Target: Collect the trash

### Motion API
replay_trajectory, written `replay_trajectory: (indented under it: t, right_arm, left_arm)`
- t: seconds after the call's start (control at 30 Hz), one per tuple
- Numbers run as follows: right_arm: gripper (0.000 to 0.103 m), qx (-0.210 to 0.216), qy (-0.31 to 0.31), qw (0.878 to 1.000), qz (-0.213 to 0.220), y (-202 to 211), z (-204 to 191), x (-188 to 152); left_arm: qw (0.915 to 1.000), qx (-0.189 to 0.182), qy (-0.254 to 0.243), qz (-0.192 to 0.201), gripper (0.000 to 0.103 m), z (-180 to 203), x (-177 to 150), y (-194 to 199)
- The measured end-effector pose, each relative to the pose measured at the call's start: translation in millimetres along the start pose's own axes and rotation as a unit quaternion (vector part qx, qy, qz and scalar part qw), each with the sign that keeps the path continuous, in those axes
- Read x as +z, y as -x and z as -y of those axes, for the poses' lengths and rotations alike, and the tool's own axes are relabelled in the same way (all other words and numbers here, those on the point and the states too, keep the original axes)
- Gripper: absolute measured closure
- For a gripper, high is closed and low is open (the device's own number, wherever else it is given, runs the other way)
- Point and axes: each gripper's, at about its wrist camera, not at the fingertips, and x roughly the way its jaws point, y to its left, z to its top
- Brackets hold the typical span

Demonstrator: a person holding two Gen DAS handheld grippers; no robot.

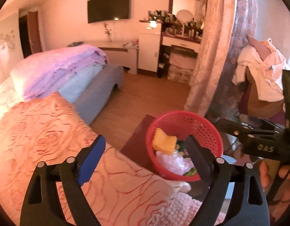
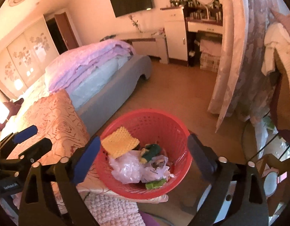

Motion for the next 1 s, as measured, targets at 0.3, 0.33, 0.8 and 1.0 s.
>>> replay_trajectory:
  t: [0.3,0.33,0.8,1.0]
  right_arm:
    - [0.007,-0.008,0.025,0.999,0.047,45,-30,-23]
    - [0.007,-0.009,0.030,0.998,0.055,50,-35,-26]
    - [0.007,0.001,0.040,0.997,0.073,74,-56,-44]
    - [0.007,-0.002,0.040,0.996,0.080,77,-55,-41]
  left_arm:
    - [0.9971,0.062,0.024,0.037,0.016,-17,-10,48]
    - [0.9967,0.065,0.027,0.040,0.015,-19,-12,52]
    - [0.9915,0.098,0.061,0.060,0.014,-30,-33,90]
    - [0.9913,0.100,0.062,0.059,0.014,-30,-34,91]
